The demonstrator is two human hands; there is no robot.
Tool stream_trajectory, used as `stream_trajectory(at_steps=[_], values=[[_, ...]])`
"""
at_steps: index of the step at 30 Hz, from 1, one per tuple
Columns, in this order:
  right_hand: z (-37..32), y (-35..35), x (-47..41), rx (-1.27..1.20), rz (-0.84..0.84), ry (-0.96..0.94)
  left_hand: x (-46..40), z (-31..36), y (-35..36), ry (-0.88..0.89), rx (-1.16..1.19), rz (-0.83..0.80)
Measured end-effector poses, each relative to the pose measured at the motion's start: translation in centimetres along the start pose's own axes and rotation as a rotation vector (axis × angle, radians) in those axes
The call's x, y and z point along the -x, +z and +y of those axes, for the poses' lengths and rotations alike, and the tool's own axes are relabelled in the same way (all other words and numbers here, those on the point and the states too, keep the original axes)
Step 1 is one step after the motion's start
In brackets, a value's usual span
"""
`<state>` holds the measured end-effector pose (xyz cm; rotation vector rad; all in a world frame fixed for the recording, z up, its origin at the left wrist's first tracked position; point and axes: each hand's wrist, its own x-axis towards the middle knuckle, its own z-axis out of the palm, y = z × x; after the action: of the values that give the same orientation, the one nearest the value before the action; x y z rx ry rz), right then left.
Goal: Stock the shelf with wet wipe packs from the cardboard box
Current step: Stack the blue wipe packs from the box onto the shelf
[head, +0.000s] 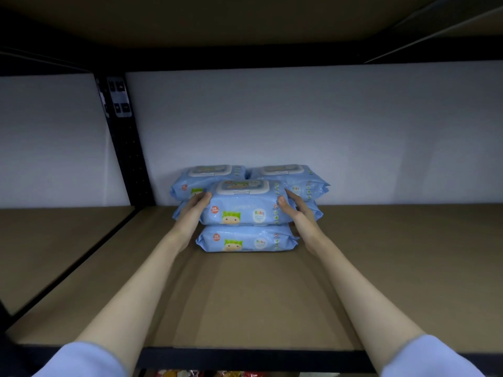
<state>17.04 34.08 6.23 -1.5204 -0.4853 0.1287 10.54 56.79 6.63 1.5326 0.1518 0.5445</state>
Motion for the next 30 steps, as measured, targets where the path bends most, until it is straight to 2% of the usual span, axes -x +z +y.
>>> stream_trajectory(at_steps=[4, 9, 14, 19, 21, 24, 30], values=[[0.4, 0.0, 1.1, -0.015, 0.024, 0.008, 1.5, 0.0, -0.3, 0.057, -0.016, 0.054], [1.3, -0.7, 2.0, 0.143, -0.008, -0.052, 3.6, -2.2, -1.1, 0.037, -0.139, 0.050], [2.1, -0.1, 1.7, 0.128, 0.104, -0.144, 3.9, -2.7, 0.4, 0.086, -0.234, 0.203], [2.8, -0.9, 1.9, 0.149, 0.017, -0.051, 4.6, -2.4, -0.5, 0.003, -0.303, 0.123], [2.9, -1.3, 2.1, 0.206, 0.101, -0.036, 5.2, -2.6, -1.0, -0.009, -0.362, 0.125], [2.7, -1.4, 2.3, 0.273, 0.225, -0.075, 5.5, -2.9, -1.1, -0.013, -0.341, 0.222], [3.4, -1.1, 1.9, 0.404, 0.311, -0.145, 5.2, -3.0, -0.6, 0.006, -0.423, 0.300]])
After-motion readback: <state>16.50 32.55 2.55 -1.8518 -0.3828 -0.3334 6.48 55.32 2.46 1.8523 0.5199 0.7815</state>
